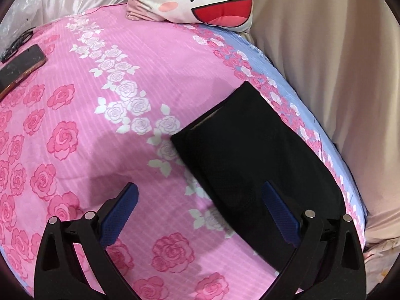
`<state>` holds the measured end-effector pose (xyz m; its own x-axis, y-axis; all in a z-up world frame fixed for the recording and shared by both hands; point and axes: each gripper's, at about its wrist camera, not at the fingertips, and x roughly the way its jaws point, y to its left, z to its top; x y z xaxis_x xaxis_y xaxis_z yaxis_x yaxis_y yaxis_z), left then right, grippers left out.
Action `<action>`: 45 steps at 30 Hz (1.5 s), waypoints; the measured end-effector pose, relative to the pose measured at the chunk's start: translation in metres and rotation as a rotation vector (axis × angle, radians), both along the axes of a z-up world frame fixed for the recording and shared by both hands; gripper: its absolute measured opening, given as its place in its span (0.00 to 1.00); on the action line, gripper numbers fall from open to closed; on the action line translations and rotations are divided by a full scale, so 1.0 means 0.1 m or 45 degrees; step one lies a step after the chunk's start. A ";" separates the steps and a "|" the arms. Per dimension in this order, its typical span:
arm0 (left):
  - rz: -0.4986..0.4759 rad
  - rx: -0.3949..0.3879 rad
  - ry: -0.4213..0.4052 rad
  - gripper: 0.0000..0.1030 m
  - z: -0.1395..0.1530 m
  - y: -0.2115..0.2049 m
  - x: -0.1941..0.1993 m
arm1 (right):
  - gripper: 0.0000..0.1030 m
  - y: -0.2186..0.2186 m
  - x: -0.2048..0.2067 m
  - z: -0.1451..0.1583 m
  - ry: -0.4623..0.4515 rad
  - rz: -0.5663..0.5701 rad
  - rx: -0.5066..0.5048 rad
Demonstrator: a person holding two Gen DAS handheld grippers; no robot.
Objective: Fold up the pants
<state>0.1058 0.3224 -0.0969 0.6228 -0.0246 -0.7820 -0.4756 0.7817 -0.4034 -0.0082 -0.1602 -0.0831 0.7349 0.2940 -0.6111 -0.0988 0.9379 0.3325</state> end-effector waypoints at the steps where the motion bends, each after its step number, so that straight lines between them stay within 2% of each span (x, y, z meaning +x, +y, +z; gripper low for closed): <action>1: -0.002 0.011 0.001 0.94 0.01 -0.04 0.01 | 0.66 0.09 0.00 0.04 -0.014 0.029 -0.067; 4: -0.019 0.045 0.001 0.94 0.04 -0.17 0.05 | 0.67 0.50 0.08 0.11 -0.059 0.199 -0.162; 6: -0.039 0.059 0.005 0.94 0.05 -0.25 0.07 | 0.76 0.87 0.19 0.08 -0.080 0.320 -0.244; 8: -0.070 0.085 0.003 0.94 0.08 -0.33 0.06 | 0.76 1.25 0.34 -0.04 -0.074 0.428 -0.346; 11: -0.087 0.149 0.007 0.94 0.10 -0.35 0.06 | 0.74 1.57 0.56 -0.25 -0.038 0.487 -0.444; 12: -0.089 0.155 0.011 0.94 0.10 -0.34 0.07 | 0.54 1.64 0.66 -0.32 -0.028 0.477 -0.468; 14: -0.101 0.133 0.016 0.94 0.08 -0.27 0.09 | 0.24 1.66 0.73 -0.28 -0.047 0.443 -0.437; 15: -0.103 0.120 0.015 0.94 0.07 -0.24 0.09 | 0.17 1.64 0.77 -0.19 -0.042 0.418 -0.378; 17: -0.101 0.113 0.015 0.94 0.05 -0.20 0.11 | 0.17 1.66 0.75 -0.04 -0.093 0.396 -0.337; 19: -0.096 0.112 0.014 0.94 0.03 -0.17 0.14 | 0.17 1.74 0.80 -0.03 -0.087 0.424 -0.313; 22: -0.097 0.087 0.030 0.94 -0.05 -0.14 0.21 | 0.27 1.84 0.96 -0.26 0.010 0.437 -0.274; 23: -0.094 0.100 0.030 0.94 -0.05 -0.14 0.23 | 0.31 1.82 0.92 -0.24 -0.012 0.429 -0.254; 24: -0.096 0.110 0.026 0.95 -0.05 -0.14 0.24 | 0.41 1.80 0.85 -0.19 -0.031 0.432 -0.227; 26: -0.097 0.107 0.030 0.95 -0.05 -0.13 0.28 | 0.53 1.70 0.70 -0.06 -0.075 0.427 -0.172; 30: -0.052 0.115 0.014 0.95 -0.06 -0.09 0.37 | 0.74 1.11 0.27 0.20 -0.163 0.230 -0.121; 31: -0.042 0.126 0.014 0.94 -0.05 -0.09 0.40 | 0.76 0.90 0.15 0.23 -0.172 0.158 -0.108; 33: -0.045 0.175 0.017 0.83 -0.05 -0.14 0.49 | 0.81 0.47 -0.05 0.27 -0.167 0.004 -0.088; 34: -0.034 0.220 0.026 0.64 -0.03 -0.16 0.51 | 0.81 0.21 -0.18 0.27 -0.154 -0.093 -0.075; 35: -0.023 0.290 0.017 0.31 0.02 -0.22 0.52 | 0.81 -0.05 -0.31 0.25 -0.135 -0.183 -0.057; 36: -0.050 0.331 -0.009 0.16 0.08 -0.27 0.53 | 0.82 -0.23 -0.40 0.23 -0.123 -0.243 -0.045; 39: -0.072 0.357 -0.083 0.14 0.32 -0.42 0.50 | 0.82 -0.75 -0.73 0.13 -0.093 -0.437 -0.007; 41: -0.130 0.386 -0.183 0.14 0.64 -0.68 0.44 | 0.82 -1.01 -0.90 0.08 -0.086 -0.523 0.019; 43: -0.253 0.396 -0.302 0.14 1.01 -1.07 0.33 | 0.82 -1.15 -1.00 0.05 -0.092 -0.556 0.043; 45: -0.417 0.451 -0.430 0.14 1.39 -1.65 0.17 | 0.82 -1.25 -1.06 0.03 -0.103 -0.563 0.073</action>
<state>0.1226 0.1577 0.0420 0.8428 -0.0308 -0.5374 -0.0776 0.9810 -0.1778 -0.1141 -0.2852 -0.0806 0.8422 -0.0275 -0.5384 0.2798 0.8760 0.3929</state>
